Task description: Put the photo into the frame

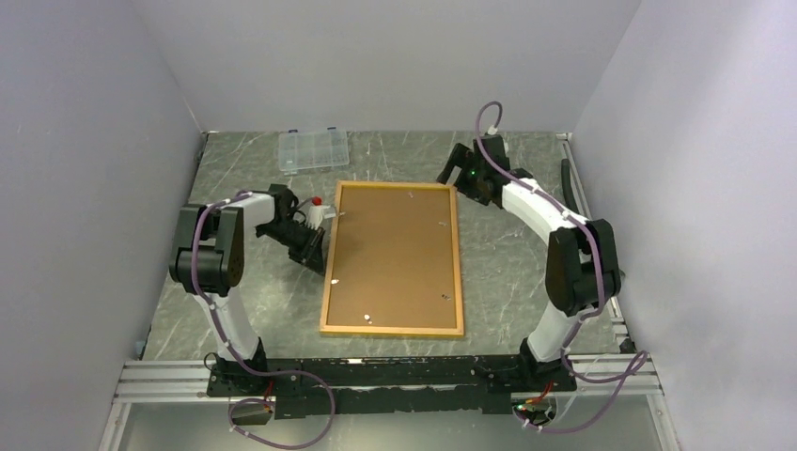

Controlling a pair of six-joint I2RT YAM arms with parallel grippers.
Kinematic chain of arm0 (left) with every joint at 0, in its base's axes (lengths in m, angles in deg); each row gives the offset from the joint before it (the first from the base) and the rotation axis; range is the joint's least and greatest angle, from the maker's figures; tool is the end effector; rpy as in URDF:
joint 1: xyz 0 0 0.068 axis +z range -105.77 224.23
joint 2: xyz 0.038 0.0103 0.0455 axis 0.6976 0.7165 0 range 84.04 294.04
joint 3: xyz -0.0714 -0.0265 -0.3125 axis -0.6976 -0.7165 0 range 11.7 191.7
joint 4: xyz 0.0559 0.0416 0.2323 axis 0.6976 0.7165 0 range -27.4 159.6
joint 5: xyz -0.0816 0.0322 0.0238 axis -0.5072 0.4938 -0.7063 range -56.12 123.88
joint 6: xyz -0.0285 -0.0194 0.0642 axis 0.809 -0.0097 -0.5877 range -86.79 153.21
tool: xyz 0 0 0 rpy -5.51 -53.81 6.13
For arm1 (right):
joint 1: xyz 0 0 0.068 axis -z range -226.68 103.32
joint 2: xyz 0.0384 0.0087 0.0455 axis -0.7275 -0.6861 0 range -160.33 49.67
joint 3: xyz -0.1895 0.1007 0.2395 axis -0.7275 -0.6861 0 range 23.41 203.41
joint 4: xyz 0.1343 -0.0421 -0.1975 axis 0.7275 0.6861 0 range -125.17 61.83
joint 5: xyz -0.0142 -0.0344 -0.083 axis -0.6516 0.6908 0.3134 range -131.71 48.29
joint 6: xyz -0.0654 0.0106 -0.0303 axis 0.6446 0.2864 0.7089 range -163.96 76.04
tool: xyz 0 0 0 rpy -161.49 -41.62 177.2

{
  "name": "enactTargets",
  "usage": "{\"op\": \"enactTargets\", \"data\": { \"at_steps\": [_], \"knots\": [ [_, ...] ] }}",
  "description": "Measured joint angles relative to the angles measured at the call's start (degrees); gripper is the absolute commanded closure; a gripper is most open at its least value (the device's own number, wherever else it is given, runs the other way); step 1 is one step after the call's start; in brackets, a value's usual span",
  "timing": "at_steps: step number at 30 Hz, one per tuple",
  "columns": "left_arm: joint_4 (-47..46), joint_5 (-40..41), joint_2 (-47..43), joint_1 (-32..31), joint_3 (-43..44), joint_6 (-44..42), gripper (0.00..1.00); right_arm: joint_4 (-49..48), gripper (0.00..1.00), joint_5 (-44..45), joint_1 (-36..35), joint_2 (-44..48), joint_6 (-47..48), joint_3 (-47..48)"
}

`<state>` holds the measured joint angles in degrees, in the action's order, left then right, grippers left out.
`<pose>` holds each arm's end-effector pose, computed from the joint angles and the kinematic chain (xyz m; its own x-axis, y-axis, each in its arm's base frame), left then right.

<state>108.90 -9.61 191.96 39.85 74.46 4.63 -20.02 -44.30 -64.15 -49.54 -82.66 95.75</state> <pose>0.3106 -0.0656 0.1775 -0.8572 0.4138 -0.3067 0.5101 0.5999 -0.6164 0.3787 0.1221 0.2855 -0.7060 0.4326 -0.5608 0.1403 0.8615 0.4880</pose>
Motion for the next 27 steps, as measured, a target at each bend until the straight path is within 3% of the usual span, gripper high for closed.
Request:
{"op": "enactTargets", "data": {
  "at_steps": [4,12,23,27],
  "knots": [
    [-0.17,1.62,-0.22,-3.26,-0.13,-0.79,0.85,1.77,0.00,2.75,2.95,-2.93,0.17,1.81],
    [-0.07,3.04,-1.01,-8.15,-0.57,-0.81,0.86,4.22,0.00,-1.05,3.21,-16.41,0.15,8.79],
    [0.42,4.50,-1.62,-11.02,-0.72,-1.27,0.87,4.33,0.00,-4.85,3.58,-18.91,0.55,11.61],
    [1.20,4.87,-1.60,-13.66,-0.70,-1.31,0.87,3.85,0.00,-8.48,3.50,-23.65,-0.48,17.46]
  ]
}}
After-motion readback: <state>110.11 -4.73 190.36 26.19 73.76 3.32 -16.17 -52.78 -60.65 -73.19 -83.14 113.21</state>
